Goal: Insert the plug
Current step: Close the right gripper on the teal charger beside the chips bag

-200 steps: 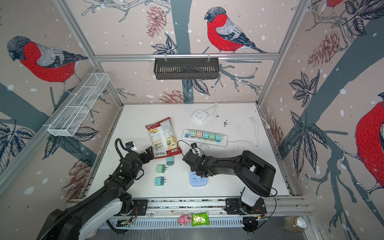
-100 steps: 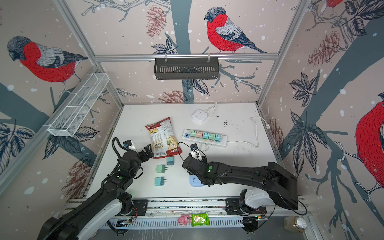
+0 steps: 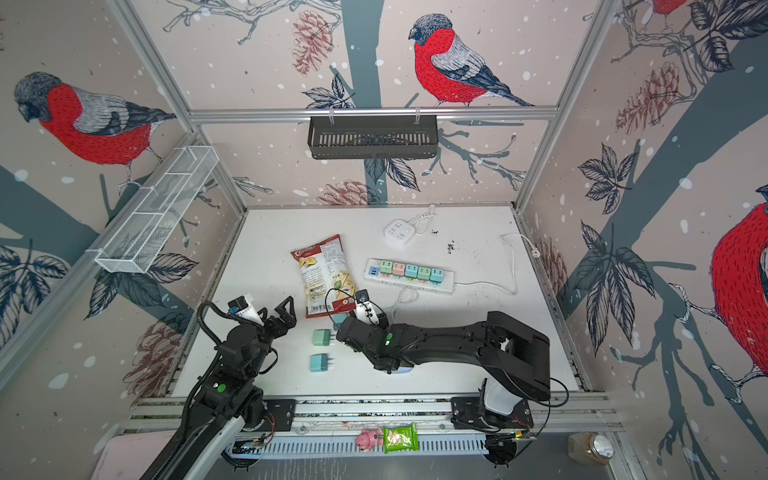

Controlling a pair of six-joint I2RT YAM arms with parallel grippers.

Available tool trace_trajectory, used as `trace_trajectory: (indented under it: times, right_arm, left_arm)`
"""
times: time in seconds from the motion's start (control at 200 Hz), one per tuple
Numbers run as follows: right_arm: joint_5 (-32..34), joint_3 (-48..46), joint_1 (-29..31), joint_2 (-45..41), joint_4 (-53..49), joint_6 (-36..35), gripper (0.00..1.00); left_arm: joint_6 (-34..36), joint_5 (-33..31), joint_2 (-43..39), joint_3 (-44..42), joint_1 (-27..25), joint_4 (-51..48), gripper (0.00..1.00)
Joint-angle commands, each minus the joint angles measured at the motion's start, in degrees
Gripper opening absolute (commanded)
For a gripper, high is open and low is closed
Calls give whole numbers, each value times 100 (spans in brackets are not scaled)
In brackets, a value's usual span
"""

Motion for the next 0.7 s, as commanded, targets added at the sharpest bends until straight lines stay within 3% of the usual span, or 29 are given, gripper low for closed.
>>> trace_trajectory:
  times: [0.0,0.265,0.695]
  right_arm:
    - [-8,278,7,377,98,-74,70]
    - [-193,905,-19,1240,25,-87,70]
    - [-557,1342,-72,1735,123,-246,73]
  left_arm:
    - [-47,85,-278,-25,9,-227,98]
    - [-29,146,-22,44,10,-218,98]
    - [-62,147,325,110,2,-151,98]
